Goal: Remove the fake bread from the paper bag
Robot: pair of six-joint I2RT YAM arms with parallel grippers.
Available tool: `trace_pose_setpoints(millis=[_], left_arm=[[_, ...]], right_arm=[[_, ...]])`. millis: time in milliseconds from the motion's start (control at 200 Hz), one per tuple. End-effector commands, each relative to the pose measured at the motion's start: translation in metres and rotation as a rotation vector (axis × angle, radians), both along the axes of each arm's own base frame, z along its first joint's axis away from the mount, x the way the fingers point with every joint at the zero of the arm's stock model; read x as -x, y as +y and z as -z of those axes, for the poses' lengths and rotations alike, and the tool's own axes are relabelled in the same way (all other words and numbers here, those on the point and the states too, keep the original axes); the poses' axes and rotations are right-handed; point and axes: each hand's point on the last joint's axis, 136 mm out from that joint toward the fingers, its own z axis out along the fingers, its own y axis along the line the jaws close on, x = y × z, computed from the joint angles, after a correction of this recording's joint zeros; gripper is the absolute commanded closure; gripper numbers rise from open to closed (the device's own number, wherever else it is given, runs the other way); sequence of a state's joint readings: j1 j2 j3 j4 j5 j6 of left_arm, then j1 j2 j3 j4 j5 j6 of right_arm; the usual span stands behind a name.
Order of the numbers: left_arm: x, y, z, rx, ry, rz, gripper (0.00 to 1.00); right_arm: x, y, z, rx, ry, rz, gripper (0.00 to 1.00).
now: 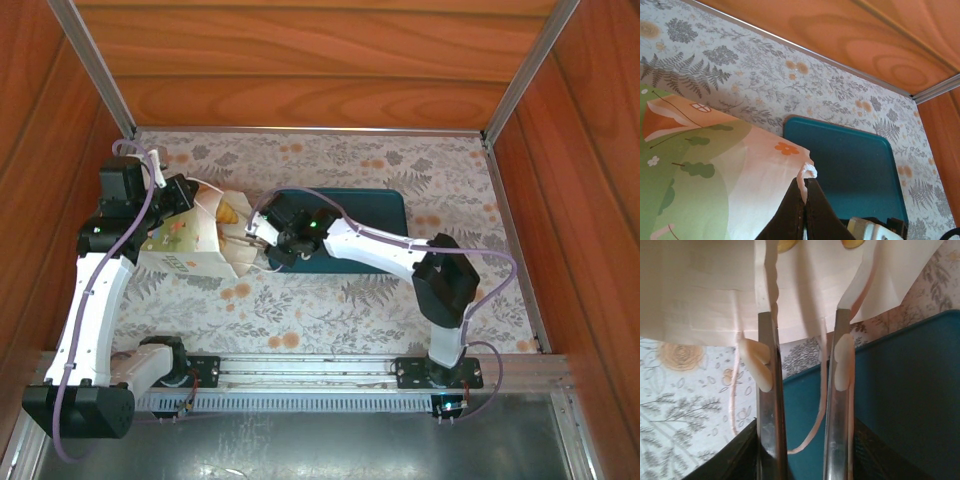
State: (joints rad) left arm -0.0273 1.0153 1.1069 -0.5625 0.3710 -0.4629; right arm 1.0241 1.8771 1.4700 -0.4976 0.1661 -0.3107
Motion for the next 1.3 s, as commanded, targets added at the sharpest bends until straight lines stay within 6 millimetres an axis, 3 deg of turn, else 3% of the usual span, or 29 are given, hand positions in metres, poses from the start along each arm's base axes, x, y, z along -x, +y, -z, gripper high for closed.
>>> trace_pose_setpoints(millis=[0, 190, 475, 655, 840, 1110, 1294], left_arm=[[-0.002, 0.001, -0.012, -0.006, -0.027, 0.0, 1.0], [-0.003, 0.001, -0.01, -0.01, -0.023, 0.002, 1.0], [-0.004, -0.003, -0.007, 0.002, -0.012, 0.027, 1.0], [-0.003, -0.003, -0.007, 0.002, -0.013, 0.026, 1.0], [-0.004, 0.0, -0.007, -0.008, -0.014, 0.009, 1.0], [-0.007, 0.002, -0.004, -0.003, -0.001, -0.01, 1.0], [-0.009, 0.001, -0.004, 0.018, 0.006, -0.014, 1.0]], right_arm=[[-0.019, 0.011, -0.012, 0.007, -0.128, 0.009, 0.54], [-0.031, 0.019, -0.007, 0.033, -0.186, 0.034, 0.58], [-0.032, 0.035, -0.002, 0.017, -0.208, 0.029, 0.58], [-0.031, 0.041, -0.006, -0.005, -0.209, 0.036, 0.64], [-0.028, 0.033, -0.019, -0.02, -0.208, 0.06, 0.74], [0.002, 0.013, -0.033, -0.063, -0.07, 0.073, 0.74], [0.01, -0.004, -0.041, -0.072, 0.015, 0.142, 0.73]])
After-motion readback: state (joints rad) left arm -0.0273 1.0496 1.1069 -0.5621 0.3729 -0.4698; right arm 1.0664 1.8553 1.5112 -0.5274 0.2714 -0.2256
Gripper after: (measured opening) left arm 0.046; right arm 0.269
